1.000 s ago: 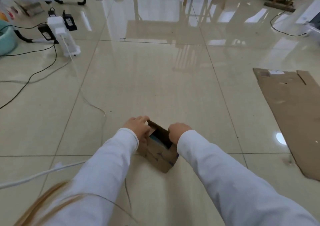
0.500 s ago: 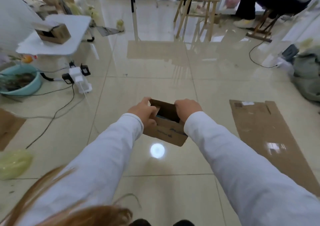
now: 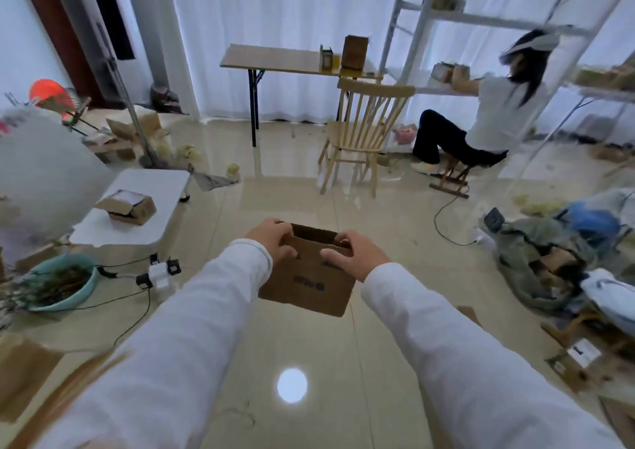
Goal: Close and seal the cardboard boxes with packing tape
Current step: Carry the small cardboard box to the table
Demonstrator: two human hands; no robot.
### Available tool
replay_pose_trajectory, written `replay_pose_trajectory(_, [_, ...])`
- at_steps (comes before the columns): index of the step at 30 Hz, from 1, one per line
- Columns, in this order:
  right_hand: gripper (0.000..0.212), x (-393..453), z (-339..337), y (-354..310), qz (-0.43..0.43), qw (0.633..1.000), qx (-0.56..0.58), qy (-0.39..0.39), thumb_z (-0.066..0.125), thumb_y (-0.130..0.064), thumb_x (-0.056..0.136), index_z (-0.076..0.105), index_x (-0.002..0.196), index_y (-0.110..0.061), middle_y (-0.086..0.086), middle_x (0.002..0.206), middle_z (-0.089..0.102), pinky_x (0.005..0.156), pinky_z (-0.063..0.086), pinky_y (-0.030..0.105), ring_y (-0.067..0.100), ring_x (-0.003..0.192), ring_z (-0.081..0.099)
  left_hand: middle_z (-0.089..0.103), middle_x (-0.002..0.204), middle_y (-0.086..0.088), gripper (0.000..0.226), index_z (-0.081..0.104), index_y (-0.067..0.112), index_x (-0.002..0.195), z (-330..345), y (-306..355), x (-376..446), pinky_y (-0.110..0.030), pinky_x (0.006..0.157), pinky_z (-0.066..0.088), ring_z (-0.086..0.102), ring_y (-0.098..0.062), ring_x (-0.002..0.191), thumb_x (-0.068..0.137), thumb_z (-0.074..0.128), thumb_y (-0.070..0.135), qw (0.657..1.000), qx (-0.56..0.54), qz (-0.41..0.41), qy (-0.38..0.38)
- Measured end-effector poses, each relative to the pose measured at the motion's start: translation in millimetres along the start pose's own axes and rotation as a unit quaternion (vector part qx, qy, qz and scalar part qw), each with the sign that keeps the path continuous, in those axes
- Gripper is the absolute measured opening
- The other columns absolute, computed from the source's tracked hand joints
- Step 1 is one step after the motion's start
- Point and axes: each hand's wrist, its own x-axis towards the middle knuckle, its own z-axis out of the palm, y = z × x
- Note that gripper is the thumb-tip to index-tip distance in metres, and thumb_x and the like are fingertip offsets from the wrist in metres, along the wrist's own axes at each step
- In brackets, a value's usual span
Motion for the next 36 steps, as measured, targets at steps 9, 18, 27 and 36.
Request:
replay_pose_trajectory(9, [0.021,120,-47,-57,-0.055,0.996,-0.067,-0.007,0.061,-0.041,0.089,0.060,0.099,-0.022,-0.003,0.093,0.062,0.074,0.040,0.026,0.015,0.083,0.056,0.044,0.115,0.000,0.021,0.052,0.025,0.099,-66,-32,91,-0.035,0.093,0.043,0.046,-0.018,0.094,0.086,0.065,0.034,0.994,-0.045,-0.037,0.096])
replay_pose_trajectory(18, [0.017,342,-84,-118,-0.066,0.994,-0.084,-0.007,0.061,-0.038,0.090,0.056,0.097,-0.023,-0.004,0.091,0.058,0.076,0.041,0.026,0.014,0.084,0.055,0.042,0.113,0.004,0.021,0.052,0.029,0.098,-133,-97,293,-0.036,0.096,0.045,0.047,-0.019,0.104,0.085,0.065,0.038,0.991,-0.063,-0.050,0.106])
replay_pose_trajectory(27, [0.028,523,-134,-125,-0.065,0.990,-0.121,-0.011,0.062,-0.039,0.089,0.062,0.105,-0.017,-0.001,0.095,0.058,0.076,0.041,0.026,0.016,0.087,0.054,0.044,0.123,0.003,0.020,0.053,0.030,0.098,-168,-120,475,-0.034,0.096,0.043,0.048,-0.017,0.101,0.085,0.065,0.040,0.991,-0.079,-0.045,0.097])
replay_pose_trajectory(36, [0.017,742,-166,-102,-0.074,0.992,-0.106,-0.012,0.061,-0.040,0.090,0.054,0.084,-0.025,-0.004,0.084,0.057,0.072,0.041,0.025,0.016,0.082,0.056,0.039,0.135,0.003,0.021,0.053,0.028,0.099,-182,-138,683,-0.032,0.097,0.040,0.044,-0.015,0.103,0.085,0.065,0.038,0.988,-0.086,-0.079,0.099])
